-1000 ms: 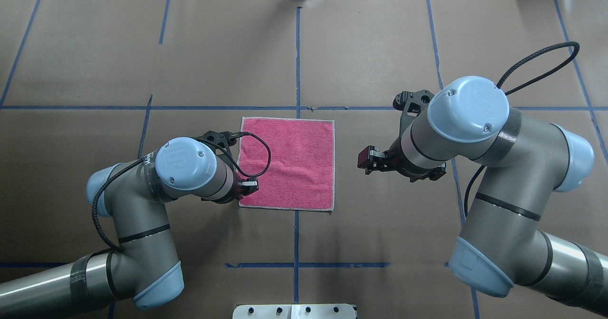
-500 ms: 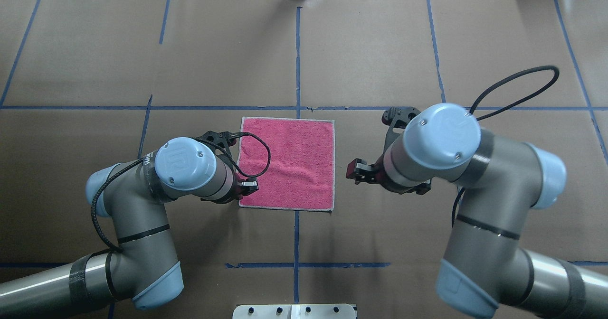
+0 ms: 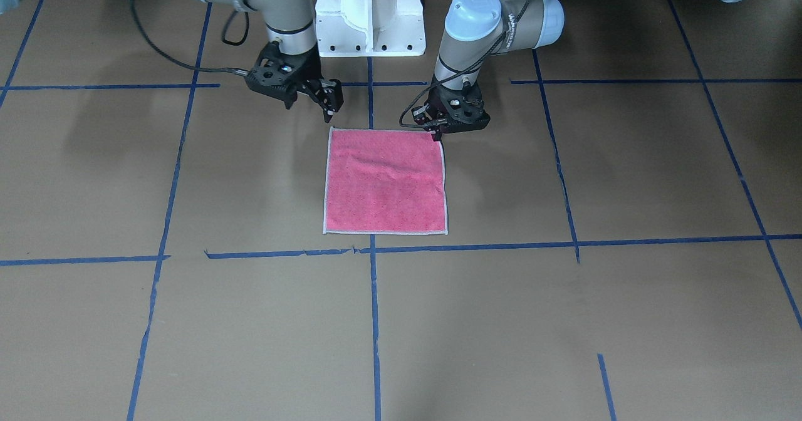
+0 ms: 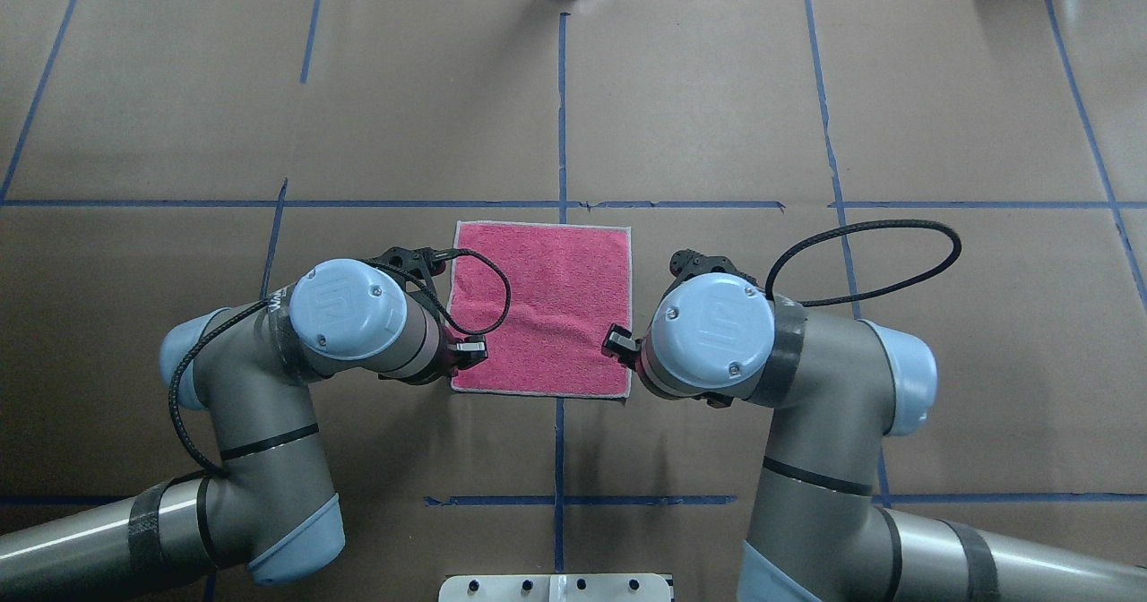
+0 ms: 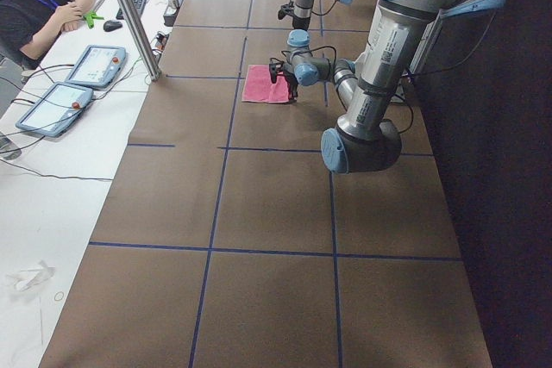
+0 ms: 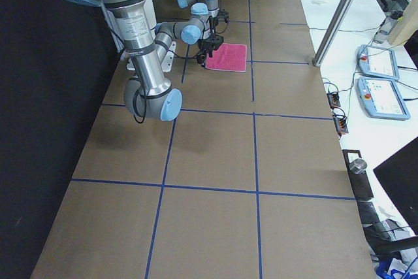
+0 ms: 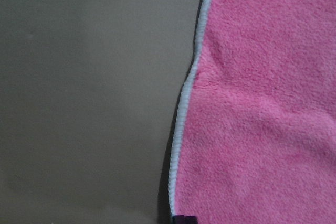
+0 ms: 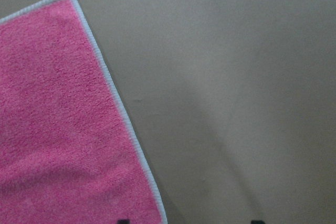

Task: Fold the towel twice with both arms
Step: 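Close the left gripper on one near corner while the right gripper grasps the other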

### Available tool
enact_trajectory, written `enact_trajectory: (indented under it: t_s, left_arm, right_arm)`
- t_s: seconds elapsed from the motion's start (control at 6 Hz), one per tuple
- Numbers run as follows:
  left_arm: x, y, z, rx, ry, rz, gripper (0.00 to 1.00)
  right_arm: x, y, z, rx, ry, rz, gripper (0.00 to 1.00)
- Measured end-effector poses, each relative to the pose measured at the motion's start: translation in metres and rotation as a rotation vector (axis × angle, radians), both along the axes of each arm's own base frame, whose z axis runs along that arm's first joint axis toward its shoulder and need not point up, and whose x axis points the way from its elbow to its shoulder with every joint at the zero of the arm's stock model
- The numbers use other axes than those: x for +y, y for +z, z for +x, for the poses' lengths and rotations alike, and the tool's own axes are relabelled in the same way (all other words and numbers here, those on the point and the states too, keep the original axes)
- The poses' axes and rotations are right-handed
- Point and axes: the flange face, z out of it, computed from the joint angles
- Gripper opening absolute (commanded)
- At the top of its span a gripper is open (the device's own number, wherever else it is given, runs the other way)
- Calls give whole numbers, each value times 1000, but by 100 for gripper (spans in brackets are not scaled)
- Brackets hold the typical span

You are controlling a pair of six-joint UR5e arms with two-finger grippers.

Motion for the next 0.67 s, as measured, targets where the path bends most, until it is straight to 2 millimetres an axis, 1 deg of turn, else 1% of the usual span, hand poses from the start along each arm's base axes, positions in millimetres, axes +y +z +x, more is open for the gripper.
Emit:
enact_trajectory:
  t_s: [0.17, 0.33, 0.5, 0.67]
  left_arm:
    - [0, 0, 0, 1, -1, 0, 0]
    - [0, 0, -1, 1, -1, 0, 0]
    - [0, 0, 0, 1, 0, 0, 0]
    - [0, 0, 0, 0, 0, 0, 0]
  right_arm:
    - [1, 11, -26, -24, 30, -27, 60]
    - [3, 21, -41, -38, 47, -46, 56]
    - [7, 25, -47, -39, 51, -58, 47]
    - [11, 27, -50, -36, 49, -63, 25]
